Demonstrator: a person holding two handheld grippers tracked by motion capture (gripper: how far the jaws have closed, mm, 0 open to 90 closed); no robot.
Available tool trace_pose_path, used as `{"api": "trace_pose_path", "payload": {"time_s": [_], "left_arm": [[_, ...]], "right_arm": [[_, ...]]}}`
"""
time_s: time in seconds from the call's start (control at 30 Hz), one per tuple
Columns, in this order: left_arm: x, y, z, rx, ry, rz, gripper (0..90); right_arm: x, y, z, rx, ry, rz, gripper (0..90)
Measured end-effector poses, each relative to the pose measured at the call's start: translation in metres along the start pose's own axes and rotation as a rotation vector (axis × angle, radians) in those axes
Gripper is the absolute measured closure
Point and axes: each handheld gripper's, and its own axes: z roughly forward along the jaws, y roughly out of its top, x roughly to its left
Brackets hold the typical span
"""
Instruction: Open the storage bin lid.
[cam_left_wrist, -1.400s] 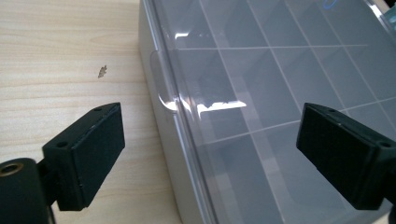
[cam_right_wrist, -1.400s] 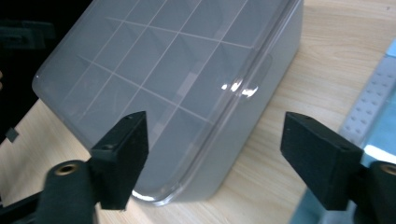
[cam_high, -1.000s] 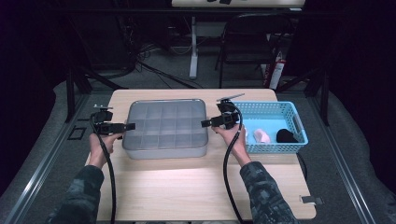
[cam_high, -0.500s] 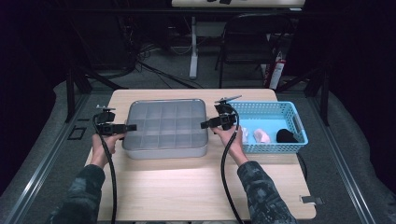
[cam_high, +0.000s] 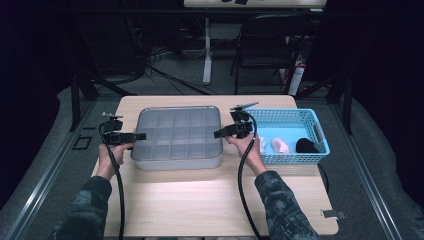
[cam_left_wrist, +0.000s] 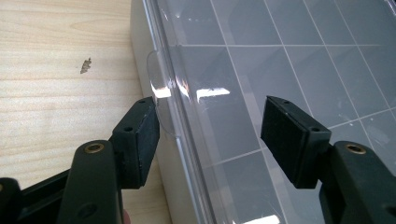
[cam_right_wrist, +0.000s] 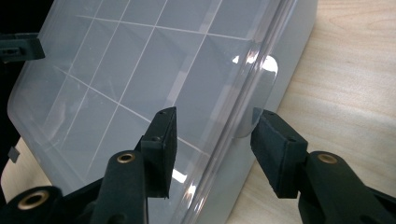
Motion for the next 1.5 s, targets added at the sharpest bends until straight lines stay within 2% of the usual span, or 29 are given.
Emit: {"api": "trace_pose_path", "payload": {"time_s": [0.13, 0.47, 0.8, 0.83, 1.0, 1.5], "left_arm": [[0.0, 0.002, 0.0, 0.017, -0.006, 0.002, 37.1], [0.001, 0.002, 0.0, 0.024, -0.013, 0.001, 36.9], [0.0, 0.001, 0.001, 0.007, -0.006, -0.016, 37.2], [0.0, 0.0, 0.0, 0.005, -0.005, -0.017, 37.3], [0.0, 0.0, -0.001, 0.0, -0.007, -0.032, 38.1], [-0.002, 0.0, -0.006, -0.037, -0.005, -0.032, 41.7]], "right_arm": [[-0.003, 0.0, 0.001, -0.003, 0.02, 0.032, 52.0], [-0.002, 0.001, 0.002, 0.009, 0.023, -0.003, 49.6], [0.001, -0.001, 0.002, -0.001, 0.004, -0.005, 49.6], [0.002, -0.001, 0.002, -0.014, 0.003, 0.006, 49.6], [0.004, -0.001, 0.002, -0.011, -0.004, -0.006, 49.1], [0.008, -0.002, -0.001, -0.023, -0.014, -0.012, 49.1]]}}
